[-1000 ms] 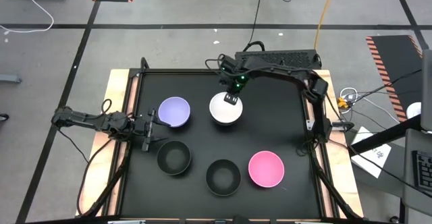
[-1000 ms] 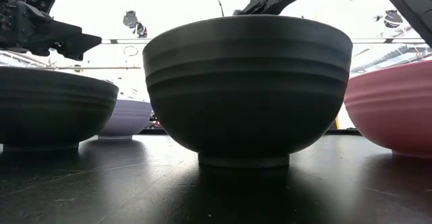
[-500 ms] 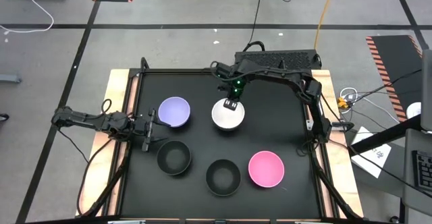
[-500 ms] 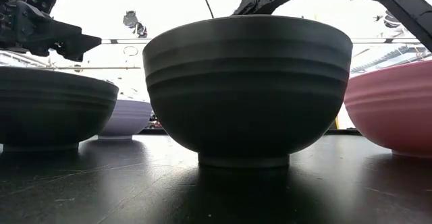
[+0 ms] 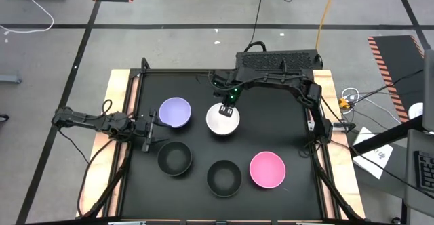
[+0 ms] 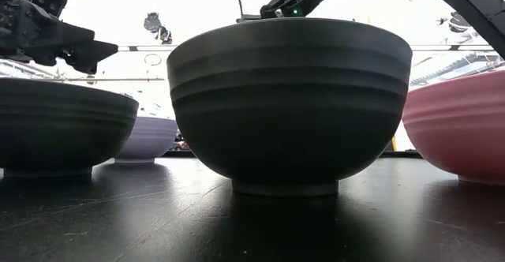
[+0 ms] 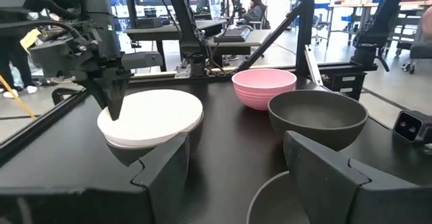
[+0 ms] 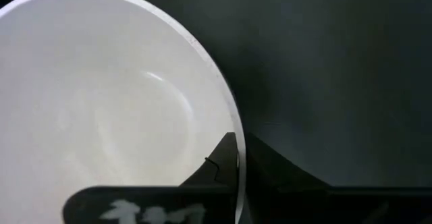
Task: Nest bowls inside each other
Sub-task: Stack the white bowl on top of the black bowl
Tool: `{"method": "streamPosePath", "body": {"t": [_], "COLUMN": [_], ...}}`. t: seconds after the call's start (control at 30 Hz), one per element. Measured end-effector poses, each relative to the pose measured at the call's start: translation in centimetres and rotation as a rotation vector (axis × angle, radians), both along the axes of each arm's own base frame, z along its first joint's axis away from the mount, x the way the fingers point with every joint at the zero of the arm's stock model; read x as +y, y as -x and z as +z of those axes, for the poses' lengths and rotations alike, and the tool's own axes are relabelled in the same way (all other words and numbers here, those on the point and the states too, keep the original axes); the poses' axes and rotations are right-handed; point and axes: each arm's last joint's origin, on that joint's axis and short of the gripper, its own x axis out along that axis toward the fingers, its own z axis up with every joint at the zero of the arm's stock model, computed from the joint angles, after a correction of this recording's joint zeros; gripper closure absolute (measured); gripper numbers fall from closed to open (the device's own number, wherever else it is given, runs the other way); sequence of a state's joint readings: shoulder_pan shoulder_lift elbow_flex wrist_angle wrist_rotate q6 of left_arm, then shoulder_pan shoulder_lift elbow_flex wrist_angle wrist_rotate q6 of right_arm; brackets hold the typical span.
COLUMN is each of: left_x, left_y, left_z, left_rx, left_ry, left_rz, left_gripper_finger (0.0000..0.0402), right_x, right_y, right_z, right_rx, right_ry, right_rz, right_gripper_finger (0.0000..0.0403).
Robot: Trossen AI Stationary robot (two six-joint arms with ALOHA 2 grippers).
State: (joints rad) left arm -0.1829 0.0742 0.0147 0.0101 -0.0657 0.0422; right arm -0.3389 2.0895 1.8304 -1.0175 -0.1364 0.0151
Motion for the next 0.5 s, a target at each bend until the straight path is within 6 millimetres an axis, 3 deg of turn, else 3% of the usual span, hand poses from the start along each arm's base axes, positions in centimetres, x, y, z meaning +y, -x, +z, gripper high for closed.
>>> {"method": "streamPosePath", "body": {"t": [0.3, 0.5], "left_x": [0.0, 0.0], "left_y": [0.0, 0.0], "left_z": [0.0, 0.0], "left_rx": [0.002, 0.001], "left_ry": [0.004, 0.000], "left_rz": [-0.017, -0.016], "left_gripper_finger": [0.0156, 0.0156], "right_x": [0.4, 0.5], "right_y": [0.3, 0.7], "right_z": [-2.0, -0.2], "right_rx": [-0.016, -0.054], "right_ry": [-0.092, -0.003], "right_rz": [-0.002, -0.008], "right_gripper_finger": [0.0403, 0.0403]}}
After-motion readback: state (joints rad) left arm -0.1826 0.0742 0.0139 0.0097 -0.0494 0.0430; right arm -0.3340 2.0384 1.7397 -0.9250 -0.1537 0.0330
